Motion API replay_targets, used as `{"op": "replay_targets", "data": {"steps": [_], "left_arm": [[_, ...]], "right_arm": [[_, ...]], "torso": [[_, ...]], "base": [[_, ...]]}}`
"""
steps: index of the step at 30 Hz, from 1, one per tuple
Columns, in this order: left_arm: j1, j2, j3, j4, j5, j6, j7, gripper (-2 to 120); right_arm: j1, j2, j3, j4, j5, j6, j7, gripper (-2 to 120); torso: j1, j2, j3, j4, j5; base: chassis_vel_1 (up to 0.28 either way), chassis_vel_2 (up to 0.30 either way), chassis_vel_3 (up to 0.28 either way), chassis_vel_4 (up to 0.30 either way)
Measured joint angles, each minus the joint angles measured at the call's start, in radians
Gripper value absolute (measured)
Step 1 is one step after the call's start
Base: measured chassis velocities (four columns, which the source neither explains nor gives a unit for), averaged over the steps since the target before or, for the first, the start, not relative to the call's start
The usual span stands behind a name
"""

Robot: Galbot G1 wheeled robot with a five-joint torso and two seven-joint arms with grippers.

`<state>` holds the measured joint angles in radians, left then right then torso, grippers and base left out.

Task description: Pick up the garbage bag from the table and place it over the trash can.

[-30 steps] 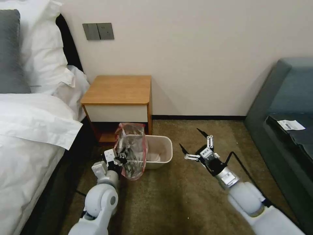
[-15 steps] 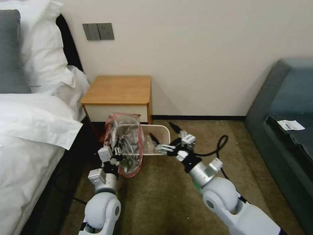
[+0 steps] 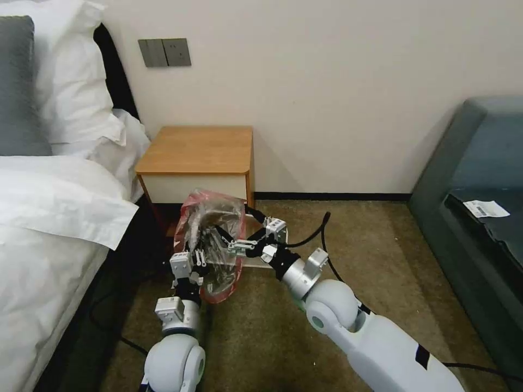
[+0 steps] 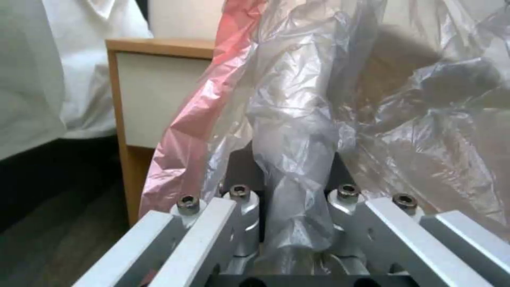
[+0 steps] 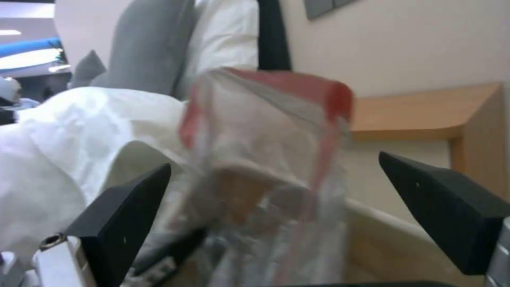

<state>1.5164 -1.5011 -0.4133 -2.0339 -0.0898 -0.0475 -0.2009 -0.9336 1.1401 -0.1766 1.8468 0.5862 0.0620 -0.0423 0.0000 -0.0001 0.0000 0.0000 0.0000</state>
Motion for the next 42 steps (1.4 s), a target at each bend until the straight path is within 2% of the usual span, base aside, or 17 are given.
{"op": "replay_targets", "data": {"steps": [8,10,12,13,15,17,18,21,22,26,27,30,31,34,42], "left_arm": [[0.034,-0.024,0.001,-0.012,0.019,-0.015,-0.001,12],[0.037,-0.030,-0.003,-0.012,0.021,-0.023,-0.001,12],[0.037,-0.032,-0.007,-0.012,0.021,-0.025,-0.001,12],[0.037,-0.036,-0.010,-0.013,0.021,-0.025,-0.001,12],[0.037,-0.038,-0.011,-0.015,0.021,-0.025,-0.001,12],[0.038,-0.044,-0.013,-0.019,0.020,-0.025,-0.001,12],[0.038,-0.044,-0.013,-0.019,0.020,-0.025,-0.001,12],[0.035,-0.049,-0.015,-0.023,0.014,-0.024,-0.001,12],[0.035,-0.049,-0.015,-0.023,0.014,-0.024,-0.001,12],[0.025,-0.040,-0.018,-0.028,0.012,-0.020,-0.001,12],[0.025,-0.040,-0.018,-0.028,0.012,-0.020,-0.001,12],[0.029,-0.042,-0.018,-0.029,0.012,-0.019,-0.001,12],[0.029,-0.042,-0.018,-0.029,0.012,-0.019,-0.001,12],[0.034,-0.047,-0.016,-0.030,0.012,-0.018,-0.001,12],[0.033,-0.047,-0.018,-0.035,0.001,-0.013,-0.002,12]], "right_arm": [[0.024,0.011,-0.001,-0.034,-0.003,0.007,0.016,98],[0.024,0.016,-0.006,-0.036,-0.008,0.012,0.021,89],[0.022,0.017,-0.007,-0.036,-0.011,0.014,0.021,86],[0.017,0.018,-0.008,-0.036,-0.015,0.017,0.021,80],[0.014,0.018,-0.009,-0.036,-0.017,0.018,0.021,76],[0.005,0.019,-0.009,-0.037,-0.025,0.023,0.020,65],[0.005,0.019,-0.009,-0.037,-0.025,0.023,0.020,65],[0.003,0.021,-0.006,-0.034,-0.027,0.024,0.019,51],[0.003,0.021,-0.006,-0.034,-0.027,0.024,0.019,51],[0.013,0.016,-0.008,-0.026,-0.028,0.024,0.019,30],[0.013,0.016,-0.008,-0.026,-0.028,0.024,0.019,30],[0.018,0.014,-0.013,-0.025,-0.027,0.023,0.020,18],[0.018,0.014,-0.013,-0.025,-0.027,0.023,0.020,18],[0.026,0.011,-0.021,-0.024,-0.027,0.022,0.020,3],[0.030,0.002,-0.027,-0.020,-0.027,0.022,0.018,0]], "torso": [[0.000,0.000,0.000,0.0000,0.0000],[0.000,0.000,0.000,0.0000,0.0000],[0.000,0.000,0.000,0.0000,0.0000],[0.000,0.000,0.000,0.0000,0.0000],[0.000,0.000,0.000,0.0000,0.0000],[0.000,0.000,0.000,-0.0001,0.0000],[0.000,0.000,0.000,-0.0001,0.0000],[0.000,0.000,0.000,0.0000,0.0000],[0.000,0.000,0.000,0.0000,0.0000],[0.000,0.000,0.000,0.0000,0.0000],[0.000,0.000,0.000,0.0000,0.0000],[0.000,0.000,0.000,0.0000,0.0000],[0.000,0.000,0.000,0.0000,0.0000],[0.000,0.000,0.000,0.0000,0.0000],[0.000,0.000,0.000,0.0001,0.0000]], "base": [[0.000,0.000,0.000,0.000],[0.000,0.000,0.000,0.000],[0.000,0.000,0.000,0.000],[0.000,0.000,0.000,0.000],[0.000,0.000,0.000,0.000],[0.000,0.000,0.000,0.000],[0.000,0.000,0.000,0.000],[0.000,0.000,0.000,0.000],[0.000,0.000,0.000,0.000],[0.000,0.000,0.000,0.000],[0.000,0.000,0.000,0.000],[0.000,0.000,0.000,0.000],[0.000,0.000,0.000,0.000],[0.000,0.000,0.000,0.000],[0.000,0.000,0.000,0.000]]}}
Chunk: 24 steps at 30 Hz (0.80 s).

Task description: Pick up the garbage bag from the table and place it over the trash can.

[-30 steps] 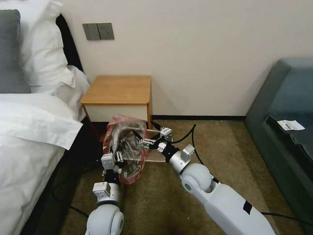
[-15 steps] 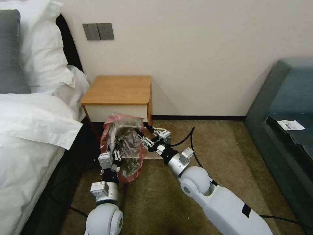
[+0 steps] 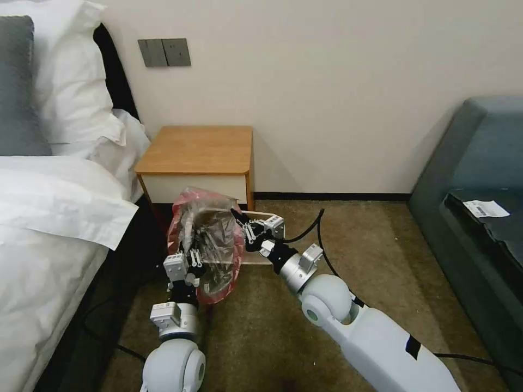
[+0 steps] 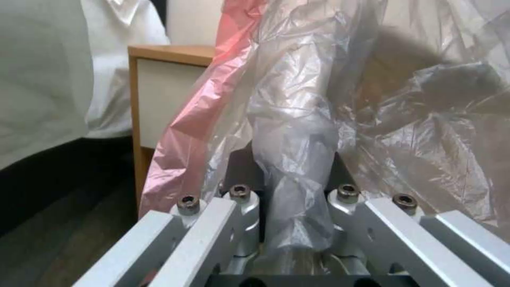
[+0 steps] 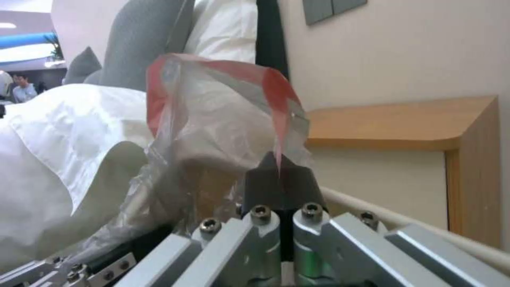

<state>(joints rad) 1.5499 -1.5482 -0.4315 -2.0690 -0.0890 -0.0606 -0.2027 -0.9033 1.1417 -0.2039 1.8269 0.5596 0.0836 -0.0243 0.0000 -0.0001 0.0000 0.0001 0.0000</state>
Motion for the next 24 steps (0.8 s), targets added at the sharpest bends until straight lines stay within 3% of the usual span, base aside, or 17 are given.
{"op": "replay_targets", "data": {"steps": [13,24], "left_arm": [[0.025,-0.007,0.000,-0.006,0.008,-0.008,-0.001,12],[0.100,0.020,-0.004,-0.091,0.011,-0.028,0.006,12]], "right_arm": [[-0.014,-0.027,0.047,0.018,-0.002,0.004,0.005,0],[-0.086,-0.097,0.170,0.064,0.000,0.019,-0.021,0]], "torso": [[0.000,0.000,0.000,-0.0001,0.0000],[0.000,0.000,0.000,-0.0001,0.0001]], "base": [[0.000,0.000,0.000,0.000],[0.000,0.000,0.000,0.000]]}}
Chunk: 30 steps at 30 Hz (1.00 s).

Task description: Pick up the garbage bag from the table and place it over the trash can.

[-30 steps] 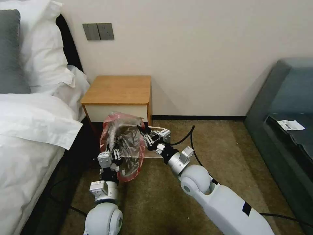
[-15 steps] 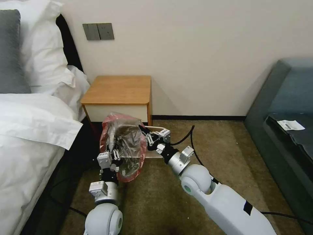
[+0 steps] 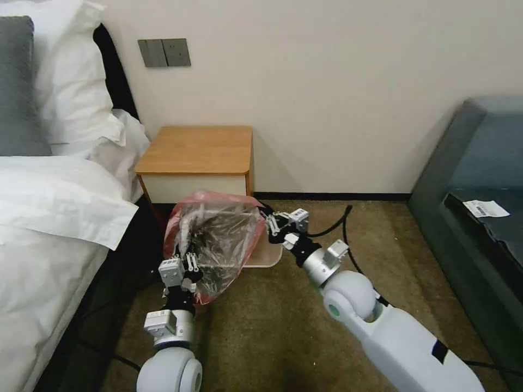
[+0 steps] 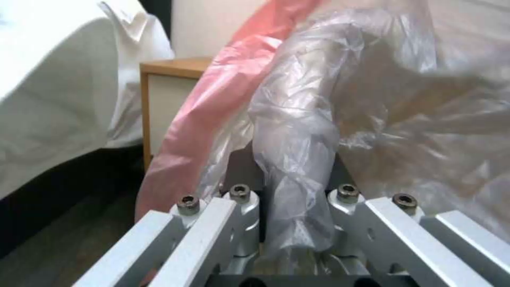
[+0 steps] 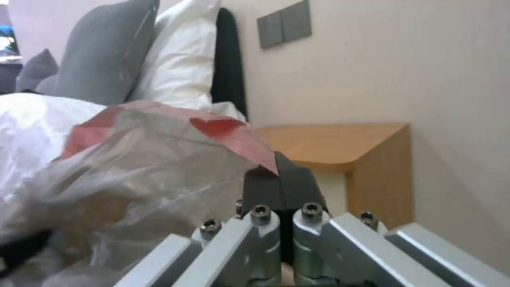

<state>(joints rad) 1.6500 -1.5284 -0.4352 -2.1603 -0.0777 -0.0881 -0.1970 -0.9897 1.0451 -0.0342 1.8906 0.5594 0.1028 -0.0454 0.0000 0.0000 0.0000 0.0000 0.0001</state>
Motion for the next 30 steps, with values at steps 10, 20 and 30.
{"op": "replay_targets", "data": {"steps": [10,20,30], "left_arm": [[0.042,0.007,-0.003,-0.105,-0.050,0.012,0.010,12],[0.058,0.017,0.008,-0.203,-0.214,0.086,-0.003,12],[0.010,0.019,-0.012,-0.235,-0.432,0.150,-0.093,12]], "right_arm": [[-0.052,-0.063,0.080,0.027,0.004,0.017,-0.022,0],[-0.072,-0.098,0.103,0.031,0.004,0.030,-0.025,0],[-0.139,-0.089,0.115,0.064,-0.018,0.044,-0.028,0]], "torso": [[0.000,0.000,0.000,-0.0001,0.0001],[0.000,0.000,0.000,0.0001,-0.0001],[0.000,0.000,0.000,0.0001,-0.0002]], "base": [[0.000,0.000,0.000,0.000],[0.000,0.000,0.000,0.000],[0.000,0.000,0.000,0.000]]}}
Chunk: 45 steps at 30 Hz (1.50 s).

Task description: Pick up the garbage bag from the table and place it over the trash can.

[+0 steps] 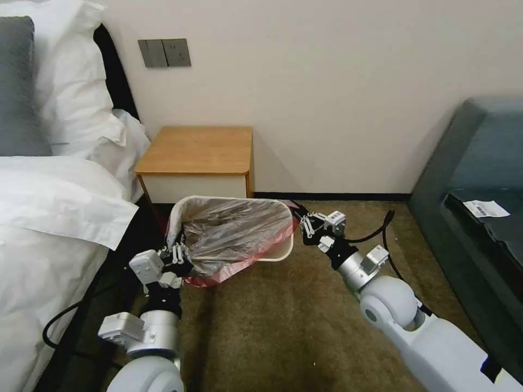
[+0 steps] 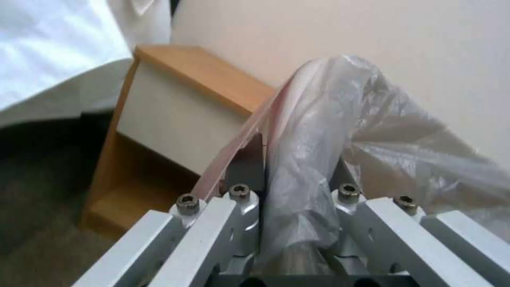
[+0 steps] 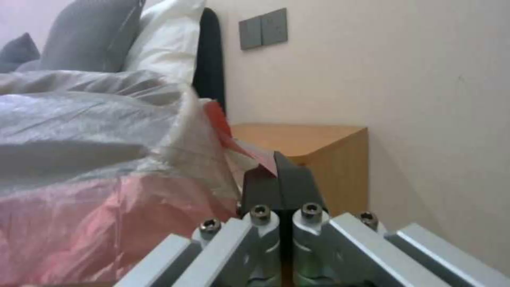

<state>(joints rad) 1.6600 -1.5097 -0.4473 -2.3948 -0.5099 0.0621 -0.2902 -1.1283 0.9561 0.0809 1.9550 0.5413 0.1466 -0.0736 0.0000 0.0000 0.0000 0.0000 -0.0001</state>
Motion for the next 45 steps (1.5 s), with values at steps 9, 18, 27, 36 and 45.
{"op": "replay_targets", "data": {"steps": [9,18,27,36,45], "left_arm": [[-0.040,-0.024,-0.005,0.002,-0.107,0.018,-0.072,12],[-0.101,-0.058,-0.006,0.026,-0.217,0.039,-0.122,12],[-0.123,-0.064,-0.011,0.053,-0.232,0.044,-0.135,13],[-0.135,-0.067,-0.022,0.088,-0.193,0.040,-0.141,11],[-0.142,-0.057,-0.020,0.120,-0.154,0.039,-0.132,11]], "right_arm": [[-0.033,0.047,-0.009,0.009,-0.045,0.010,-0.001,0],[-0.068,0.076,-0.004,0.002,-0.126,0.042,-0.004,0],[-0.100,0.091,0.008,0.008,-0.149,0.055,-0.006,0],[-0.127,0.105,0.022,0.030,-0.202,0.077,-0.008,19],[-0.167,0.101,0.047,0.091,-0.149,0.078,-0.004,52]], "torso": [[0.000,0.000,0.000,-0.0001,0.0003],[0.000,0.000,0.000,-0.0002,0.0001],[0.000,0.000,0.000,-0.0001,0.0001],[0.000,0.000,0.000,0.0003,0.0003],[0.000,0.000,0.000,-0.0001,0.0000]], "base": [[0.000,0.000,0.000,0.000],[0.000,0.000,0.000,0.000],[0.000,0.000,0.000,0.000],[0.000,0.000,0.000,0.000],[0.000,0.000,0.000,0.000]]}}
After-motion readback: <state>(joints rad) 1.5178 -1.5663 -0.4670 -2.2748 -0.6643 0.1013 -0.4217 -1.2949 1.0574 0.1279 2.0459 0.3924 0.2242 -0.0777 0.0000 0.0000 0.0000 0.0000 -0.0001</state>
